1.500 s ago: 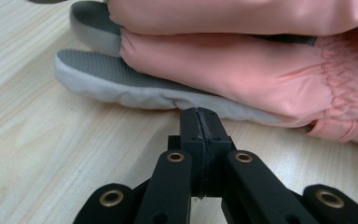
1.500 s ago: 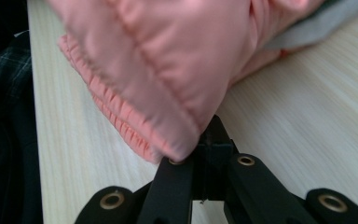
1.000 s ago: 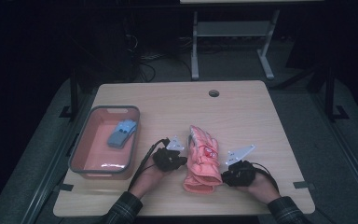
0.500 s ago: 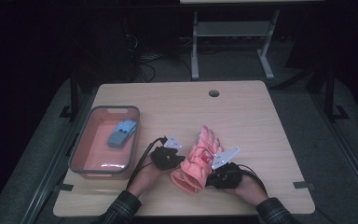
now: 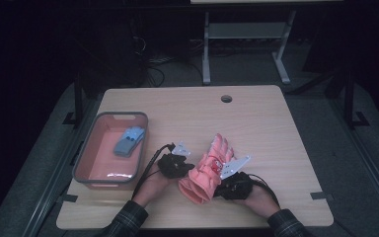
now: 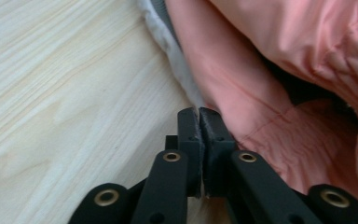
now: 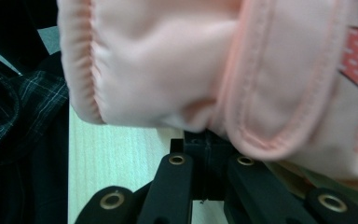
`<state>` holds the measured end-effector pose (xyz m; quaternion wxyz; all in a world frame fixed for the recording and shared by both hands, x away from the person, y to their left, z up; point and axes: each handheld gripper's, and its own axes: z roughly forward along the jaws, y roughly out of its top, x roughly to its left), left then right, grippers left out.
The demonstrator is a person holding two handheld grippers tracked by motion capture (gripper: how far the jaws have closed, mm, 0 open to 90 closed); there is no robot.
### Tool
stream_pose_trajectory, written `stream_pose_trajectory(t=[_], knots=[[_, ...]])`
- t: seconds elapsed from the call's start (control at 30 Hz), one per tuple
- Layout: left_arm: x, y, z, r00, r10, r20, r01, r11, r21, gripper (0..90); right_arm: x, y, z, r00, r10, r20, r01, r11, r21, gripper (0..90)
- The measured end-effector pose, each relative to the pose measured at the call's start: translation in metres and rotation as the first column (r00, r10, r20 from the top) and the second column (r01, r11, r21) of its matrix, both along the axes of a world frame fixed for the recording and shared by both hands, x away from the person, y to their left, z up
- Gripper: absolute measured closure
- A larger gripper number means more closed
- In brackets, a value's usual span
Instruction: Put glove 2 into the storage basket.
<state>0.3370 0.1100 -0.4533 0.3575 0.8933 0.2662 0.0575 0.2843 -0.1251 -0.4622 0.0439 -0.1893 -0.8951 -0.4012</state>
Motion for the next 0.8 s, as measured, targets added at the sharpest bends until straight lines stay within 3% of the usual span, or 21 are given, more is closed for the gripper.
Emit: stream_pose_trajectory(t=[0.13, 0.17, 0.23, 0.33, 0.43, 0.6, 0.63, 0.8], knots=[[0.002, 0.005, 0.008, 0.9998, 0.021, -0.005, -0.021, 0.9997, 0.012, 82.2, 0.001, -0.012, 0.001, 0.9996, -0.025, 0.016, 0.025, 1.0, -0.01, 90.0], [0.003, 0.006, 0.013, 0.9996, 0.027, -0.001, -0.027, 0.9996, 0.007, 76.9, 0.0, -0.022, 0.002, 0.998, -0.061, 0.015, 0.061, 0.998, -0.005, 86.2], [0.004, 0.008, 0.018, 0.9992, 0.041, -0.002, -0.041, 0.9992, -0.003, 74.1, 0.0, -0.025, 0.003, 0.9974, -0.069, 0.02, 0.069, 0.998, -0.006, 84.8], [0.006, 0.009, 0.027, 0.9985, 0.053, -0.011, -0.054, 0.9983, -0.023, 63.1, -0.001, -0.045, 0.005, 0.9906, -0.13, 0.042, 0.131, 0.991, -0.012, 74.3], [0.007, 0.01, 0.037, 0.9985, 0.047, -0.028, -0.049, 0.998, -0.041, 53.1, -0.001, -0.06, 0.007, 0.9782, -0.197, 0.066, 0.198, 0.98, -0.017, 62.1], [0.008, 0.011, 0.053, 0.9989, 0.039, -0.028, -0.041, 0.9957, -0.083, 40.5, 0.0, -0.08, 0.009, 0.9561, -0.282, 0.078, 0.285, 0.958, -0.018, 53.6], [0.008, 0.01, 0.057, 0.9989, 0.037, -0.027, -0.04, 0.9948, -0.093, 38.1, 0.0, -0.082, 0.009, 0.9542, -0.286, 0.086, 0.289, 0.957, -0.016, 53.8], [0.008, 0.008, 0.073, 0.9998, 0.014, -0.015, -0.015, 0.9912, -0.131, 28.2, 0.003, -0.091, 0.021, 0.9489, -0.308, 0.067, 0.307, 0.951, 0.026, 86.6]])
